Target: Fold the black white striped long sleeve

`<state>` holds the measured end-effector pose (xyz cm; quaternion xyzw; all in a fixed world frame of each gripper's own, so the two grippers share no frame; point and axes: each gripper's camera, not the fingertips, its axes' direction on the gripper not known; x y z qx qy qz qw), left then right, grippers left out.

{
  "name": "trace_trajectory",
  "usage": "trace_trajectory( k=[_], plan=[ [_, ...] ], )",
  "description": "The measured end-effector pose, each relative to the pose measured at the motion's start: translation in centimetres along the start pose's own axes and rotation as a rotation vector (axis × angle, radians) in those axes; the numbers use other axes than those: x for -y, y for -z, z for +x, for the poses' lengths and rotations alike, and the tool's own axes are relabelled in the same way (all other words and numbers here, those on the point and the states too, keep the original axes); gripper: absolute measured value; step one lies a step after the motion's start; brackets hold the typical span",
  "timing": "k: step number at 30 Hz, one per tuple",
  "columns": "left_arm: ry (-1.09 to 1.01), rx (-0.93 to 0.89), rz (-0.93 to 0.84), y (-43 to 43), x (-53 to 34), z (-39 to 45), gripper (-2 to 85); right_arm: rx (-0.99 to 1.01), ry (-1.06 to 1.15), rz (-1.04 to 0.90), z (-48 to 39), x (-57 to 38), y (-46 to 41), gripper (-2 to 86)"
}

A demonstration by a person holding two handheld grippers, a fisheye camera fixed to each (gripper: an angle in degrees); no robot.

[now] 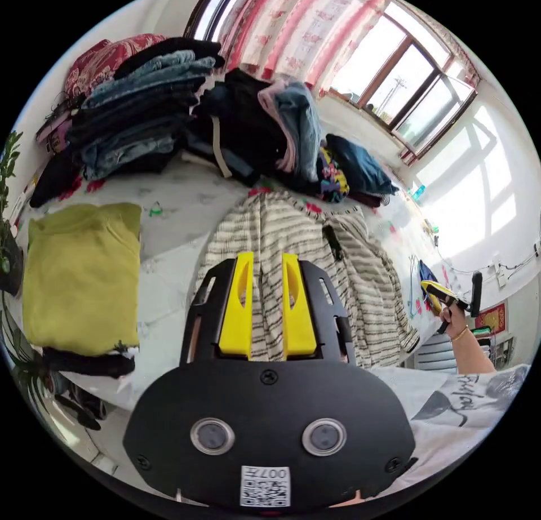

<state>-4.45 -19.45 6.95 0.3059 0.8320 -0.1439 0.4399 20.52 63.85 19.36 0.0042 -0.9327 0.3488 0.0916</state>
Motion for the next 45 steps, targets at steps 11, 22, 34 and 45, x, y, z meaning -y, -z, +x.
trace_trajectory(
  k=[11,22,34,45],
  plan=[
    [-0.249,0.241,-0.337,-10.0,-14.4,5.6,0.0,-0.165,-0.033,-0.220,-0.5,-9.9,-8.1,1.4],
    [-0.118,0.442,-0.268,-3.6,-6.7,-0.4,-0.4,-0.378,-0.177,0.045,5.2,-4.7,2.2,0.7],
    [0.023,0.233,-0.043,1.4,-15.1,1.2,7.3,-0.074,-0.055,0.018,-1.0,-11.6,0.1,5.7],
    [-0.340,0.066,-0.425,-8.9,-23.2,9.0,2.2,-0.101,0.359,-0.289,-12.4,-17.4,-9.4,5.3]
  ],
)
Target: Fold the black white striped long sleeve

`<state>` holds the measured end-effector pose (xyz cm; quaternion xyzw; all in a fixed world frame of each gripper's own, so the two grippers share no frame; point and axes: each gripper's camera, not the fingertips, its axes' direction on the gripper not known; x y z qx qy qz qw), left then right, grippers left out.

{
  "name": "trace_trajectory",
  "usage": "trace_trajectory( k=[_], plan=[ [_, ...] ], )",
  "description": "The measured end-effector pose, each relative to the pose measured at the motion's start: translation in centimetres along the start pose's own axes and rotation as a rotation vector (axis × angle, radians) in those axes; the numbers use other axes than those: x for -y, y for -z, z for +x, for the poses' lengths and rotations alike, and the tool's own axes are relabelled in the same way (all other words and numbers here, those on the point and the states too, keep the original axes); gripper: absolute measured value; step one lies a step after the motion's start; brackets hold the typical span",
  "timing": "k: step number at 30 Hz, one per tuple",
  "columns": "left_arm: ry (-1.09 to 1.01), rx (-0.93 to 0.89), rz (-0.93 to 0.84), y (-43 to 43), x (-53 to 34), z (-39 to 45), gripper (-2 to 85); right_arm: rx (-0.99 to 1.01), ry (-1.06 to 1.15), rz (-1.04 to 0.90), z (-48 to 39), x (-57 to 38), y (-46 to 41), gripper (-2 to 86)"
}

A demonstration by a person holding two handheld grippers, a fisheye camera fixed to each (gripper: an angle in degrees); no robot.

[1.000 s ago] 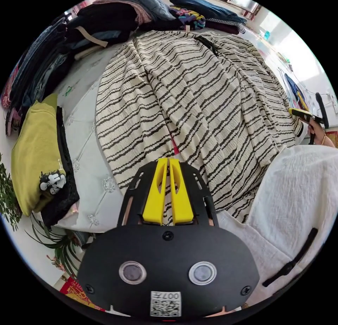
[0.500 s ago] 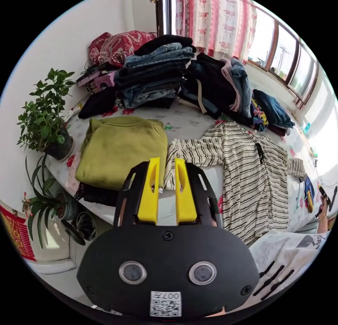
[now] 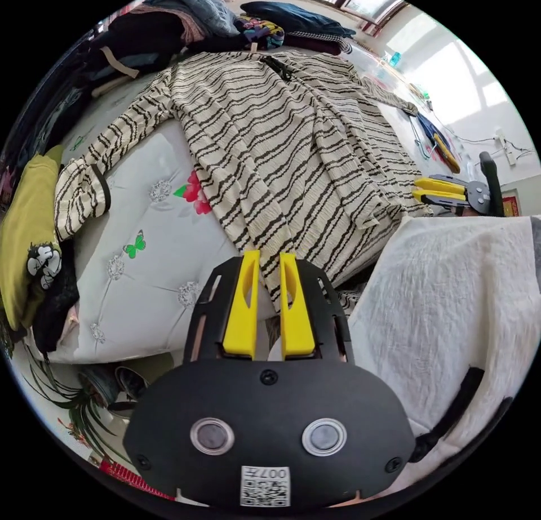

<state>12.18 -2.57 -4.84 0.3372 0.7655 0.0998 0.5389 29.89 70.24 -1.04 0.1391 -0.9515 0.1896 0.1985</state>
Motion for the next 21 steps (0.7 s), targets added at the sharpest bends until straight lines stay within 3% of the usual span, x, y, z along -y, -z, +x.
trace_trajectory(
  k=[8,9,15,21],
  plan=[
    [0.049,-0.127,0.031,1.1,-1.7,-3.9,-0.6,0.041,-0.170,-0.019,1.0,0.2,0.5,4.5],
    [0.057,-0.153,0.063,1.7,-2.4,-4.4,-0.7,0.045,-0.173,0.047,0.3,0.2,1.7,4.5],
    [0.042,-0.229,0.141,3.5,-5.1,-6.0,-0.9,0.077,-0.019,0.228,-5.9,1.3,5.0,4.9],
    [0.032,-0.290,0.151,3.8,-6.2,-7.6,-1.0,0.101,0.079,0.127,-10.1,5.2,1.9,6.3]
  ],
)
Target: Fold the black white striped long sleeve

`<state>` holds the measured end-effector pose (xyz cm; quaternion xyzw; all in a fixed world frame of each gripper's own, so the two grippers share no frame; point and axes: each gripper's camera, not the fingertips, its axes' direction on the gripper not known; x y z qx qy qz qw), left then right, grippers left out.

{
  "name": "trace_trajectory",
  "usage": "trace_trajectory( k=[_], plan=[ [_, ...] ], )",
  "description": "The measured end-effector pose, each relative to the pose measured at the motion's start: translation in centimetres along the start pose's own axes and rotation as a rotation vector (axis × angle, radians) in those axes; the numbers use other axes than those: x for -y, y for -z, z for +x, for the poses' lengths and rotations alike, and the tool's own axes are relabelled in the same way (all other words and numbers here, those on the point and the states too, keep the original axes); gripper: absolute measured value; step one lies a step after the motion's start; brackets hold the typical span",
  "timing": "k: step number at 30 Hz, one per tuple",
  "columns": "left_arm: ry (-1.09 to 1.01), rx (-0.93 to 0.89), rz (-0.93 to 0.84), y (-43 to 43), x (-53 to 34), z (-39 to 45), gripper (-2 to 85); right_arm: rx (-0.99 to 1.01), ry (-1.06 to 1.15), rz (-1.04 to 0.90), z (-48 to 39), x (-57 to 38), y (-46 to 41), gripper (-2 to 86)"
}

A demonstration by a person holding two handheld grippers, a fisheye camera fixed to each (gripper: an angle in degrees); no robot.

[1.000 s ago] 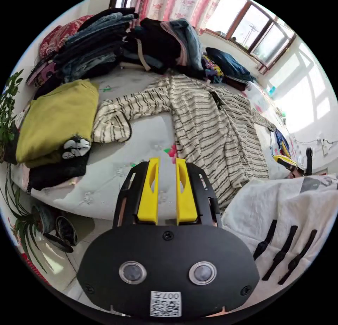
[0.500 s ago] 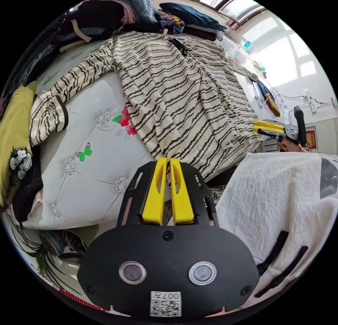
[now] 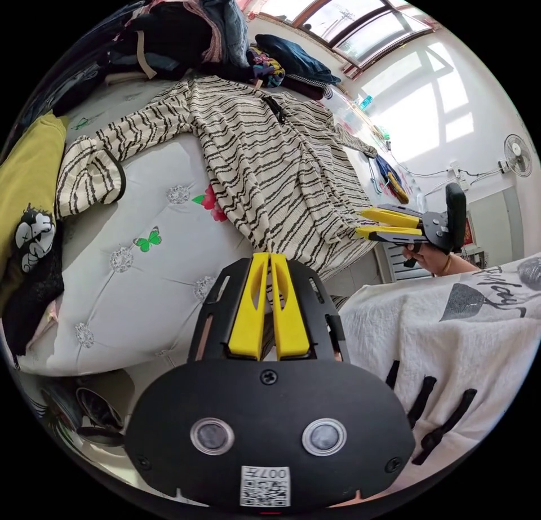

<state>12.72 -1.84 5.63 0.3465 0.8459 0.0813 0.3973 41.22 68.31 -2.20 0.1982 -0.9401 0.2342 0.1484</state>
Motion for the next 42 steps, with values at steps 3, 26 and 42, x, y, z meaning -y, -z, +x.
trace_trajectory(
  k=[3,26,42],
  plan=[
    [0.027,-0.022,0.031,0.9,-0.8,-0.2,-1.0,-0.013,-0.004,-0.083,0.4,1.3,-2.9,5.6],
    [0.203,0.291,0.109,3.4,-8.2,7.5,5.9,0.221,0.061,0.069,9.3,-7.8,-0.1,3.0],
    [-0.150,0.383,-0.112,-6.7,-1.0,18.9,-0.9,0.045,-0.162,-0.088,16.8,-9.4,-5.8,1.3]
  ],
)
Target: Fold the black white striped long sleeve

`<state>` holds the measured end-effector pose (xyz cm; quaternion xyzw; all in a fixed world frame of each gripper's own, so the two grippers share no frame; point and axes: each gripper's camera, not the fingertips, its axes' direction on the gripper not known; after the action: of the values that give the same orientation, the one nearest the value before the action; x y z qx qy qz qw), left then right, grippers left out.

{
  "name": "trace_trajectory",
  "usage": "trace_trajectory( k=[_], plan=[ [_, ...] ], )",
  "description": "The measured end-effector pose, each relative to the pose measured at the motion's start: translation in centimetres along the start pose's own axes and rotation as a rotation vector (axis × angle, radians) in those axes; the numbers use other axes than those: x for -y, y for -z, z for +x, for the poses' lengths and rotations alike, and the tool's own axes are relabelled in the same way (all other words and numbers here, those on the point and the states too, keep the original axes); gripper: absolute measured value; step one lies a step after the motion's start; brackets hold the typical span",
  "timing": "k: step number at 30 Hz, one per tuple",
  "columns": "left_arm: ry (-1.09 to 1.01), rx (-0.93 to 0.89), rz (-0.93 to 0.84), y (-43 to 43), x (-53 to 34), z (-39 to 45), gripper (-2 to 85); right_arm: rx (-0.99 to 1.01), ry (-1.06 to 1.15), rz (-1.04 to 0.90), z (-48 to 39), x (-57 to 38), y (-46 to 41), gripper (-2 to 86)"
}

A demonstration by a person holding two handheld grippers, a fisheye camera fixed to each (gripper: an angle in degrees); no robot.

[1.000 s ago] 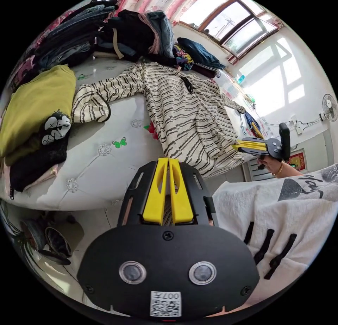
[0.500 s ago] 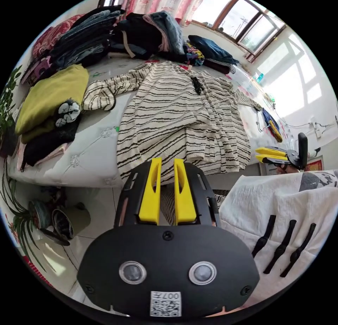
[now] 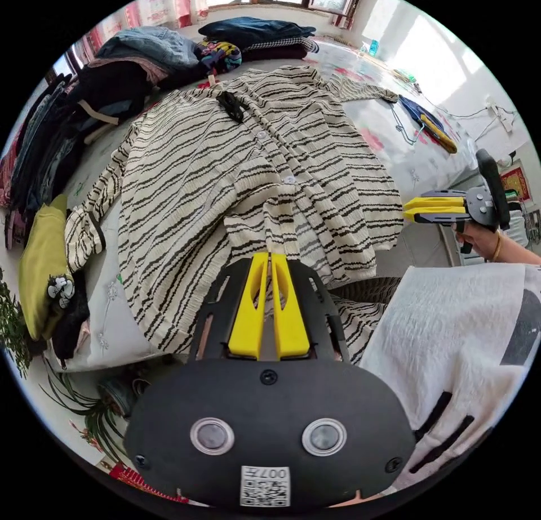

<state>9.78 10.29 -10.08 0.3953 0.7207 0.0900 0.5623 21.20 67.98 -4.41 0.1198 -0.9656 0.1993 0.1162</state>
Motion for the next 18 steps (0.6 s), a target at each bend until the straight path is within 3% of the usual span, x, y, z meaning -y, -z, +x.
trace_trajectory(
  k=[5,11,18],
  plan=[
    [0.118,-0.038,0.128,5.6,-4.8,-1.3,-1.0,0.222,0.054,0.028,1.8,-1.3,0.7,0.2],
    [0.172,-0.104,0.200,8.7,-9.7,-2.8,-1.0,0.262,-0.036,0.147,4.7,-4.9,2.1,1.6],
    [0.198,-0.162,0.248,9.4,-9.1,-4.6,-1.0,0.383,-0.133,-0.001,4.3,-1.7,-3.4,3.1]
  ],
)
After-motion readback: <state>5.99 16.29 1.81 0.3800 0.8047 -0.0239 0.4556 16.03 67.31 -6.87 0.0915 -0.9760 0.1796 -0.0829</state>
